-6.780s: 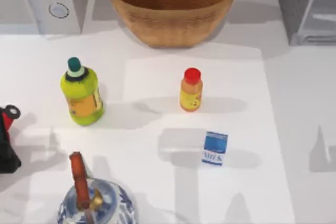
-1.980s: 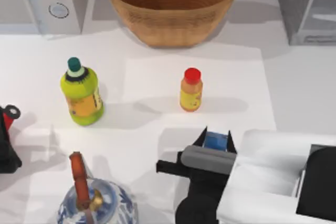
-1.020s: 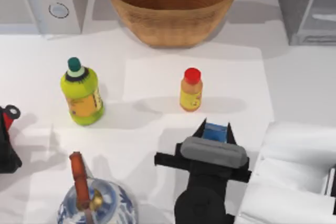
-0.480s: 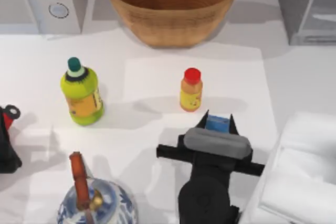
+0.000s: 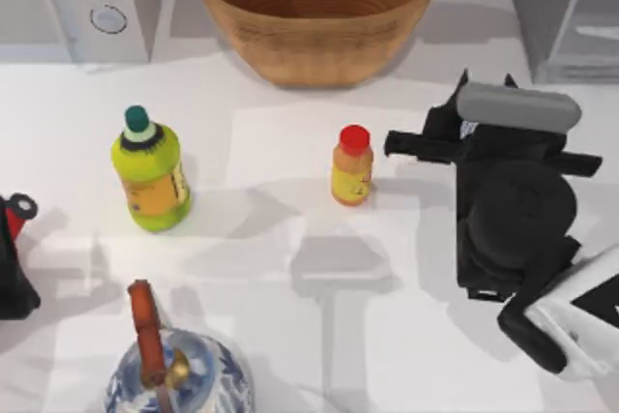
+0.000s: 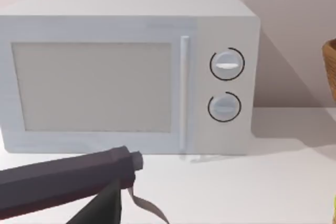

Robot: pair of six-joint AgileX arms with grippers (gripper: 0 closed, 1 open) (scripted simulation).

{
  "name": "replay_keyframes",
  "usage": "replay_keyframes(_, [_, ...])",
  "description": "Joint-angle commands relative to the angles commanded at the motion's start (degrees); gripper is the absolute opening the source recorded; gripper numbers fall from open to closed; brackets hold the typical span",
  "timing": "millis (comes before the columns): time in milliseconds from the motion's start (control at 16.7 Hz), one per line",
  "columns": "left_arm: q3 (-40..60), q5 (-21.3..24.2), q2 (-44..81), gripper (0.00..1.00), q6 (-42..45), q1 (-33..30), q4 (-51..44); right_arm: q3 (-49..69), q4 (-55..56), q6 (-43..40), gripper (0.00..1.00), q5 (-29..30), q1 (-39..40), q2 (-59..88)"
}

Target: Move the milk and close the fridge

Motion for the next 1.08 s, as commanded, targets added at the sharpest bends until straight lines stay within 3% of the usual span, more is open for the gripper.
replay_keyframes(300, [0.00,0.00,0.00,1.00,0.00,0.00,0.00,-5.71,-7.23,-0.93,0.00,-26.50,-21.05,-13.50])
replay_keyframes(540, [0.00,0.00,0.00,1.00,0.00,0.00,0.00,-10.12,-12.70,-1.21,0.00,-41.24,-34.31,-21.62])
replay_keyframes(720, [0.00,0.00,0.00,1.00,0.00,0.00,0.00,-12.02,-15.03,-1.26,0.00,-45.94,-39.01,-24.57])
replay_keyframes(1080, [0.00,0.00,0.00,1.00,0.00,0.00,0.00,-11.84,-15.11,-1.21,0.00,-46.19,-39.16,-24.49])
